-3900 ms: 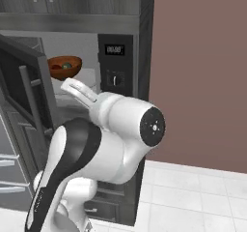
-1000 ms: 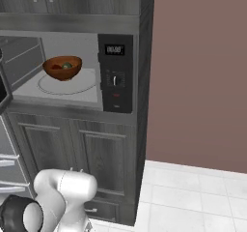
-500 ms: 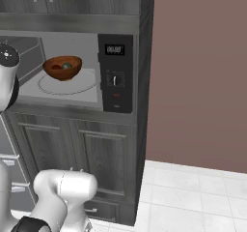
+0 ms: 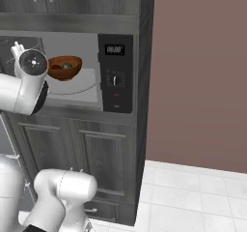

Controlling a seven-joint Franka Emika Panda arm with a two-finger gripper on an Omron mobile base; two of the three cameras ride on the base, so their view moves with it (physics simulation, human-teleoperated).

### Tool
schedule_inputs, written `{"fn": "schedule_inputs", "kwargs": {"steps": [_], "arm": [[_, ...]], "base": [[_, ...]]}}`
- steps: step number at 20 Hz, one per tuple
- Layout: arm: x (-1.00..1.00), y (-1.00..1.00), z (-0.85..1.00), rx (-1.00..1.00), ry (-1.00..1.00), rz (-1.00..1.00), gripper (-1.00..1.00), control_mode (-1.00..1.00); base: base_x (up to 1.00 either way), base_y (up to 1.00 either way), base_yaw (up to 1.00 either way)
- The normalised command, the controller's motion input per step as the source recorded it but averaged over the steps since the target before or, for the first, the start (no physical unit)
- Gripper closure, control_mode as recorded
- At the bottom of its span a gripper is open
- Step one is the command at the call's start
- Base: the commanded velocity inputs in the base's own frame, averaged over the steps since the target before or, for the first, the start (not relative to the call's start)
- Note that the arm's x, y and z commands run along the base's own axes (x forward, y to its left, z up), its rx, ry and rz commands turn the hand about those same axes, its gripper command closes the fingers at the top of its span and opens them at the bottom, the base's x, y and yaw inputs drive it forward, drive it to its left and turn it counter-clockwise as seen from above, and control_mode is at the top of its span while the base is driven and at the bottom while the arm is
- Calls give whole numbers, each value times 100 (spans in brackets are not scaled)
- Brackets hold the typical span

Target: The microwave is finished heating the steak and squash. Take the bowl containing the food and place it on the dining counter.

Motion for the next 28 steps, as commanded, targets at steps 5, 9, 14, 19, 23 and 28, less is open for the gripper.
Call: {"fn": "schedule_inputs", "kwargs": {"steps": [5,9,14,19,23,28], "arm": [[100,-72,-4,0,0,-11,-100,-100],[62,-16,-40,-1,1,0,-100,-100],[47,3,-32,0,0,0,-100,-100],[46,29,-12,0,0,0,-100,-100],[39,44,-5,-1,2,0,-100,-100],[32,38,-4,0,1,-2,-100,-100]], "base": [[0,0,0],[0,0,0],[0,0,0],[0,0,0],[0,0,0],[0,0,0]]}}
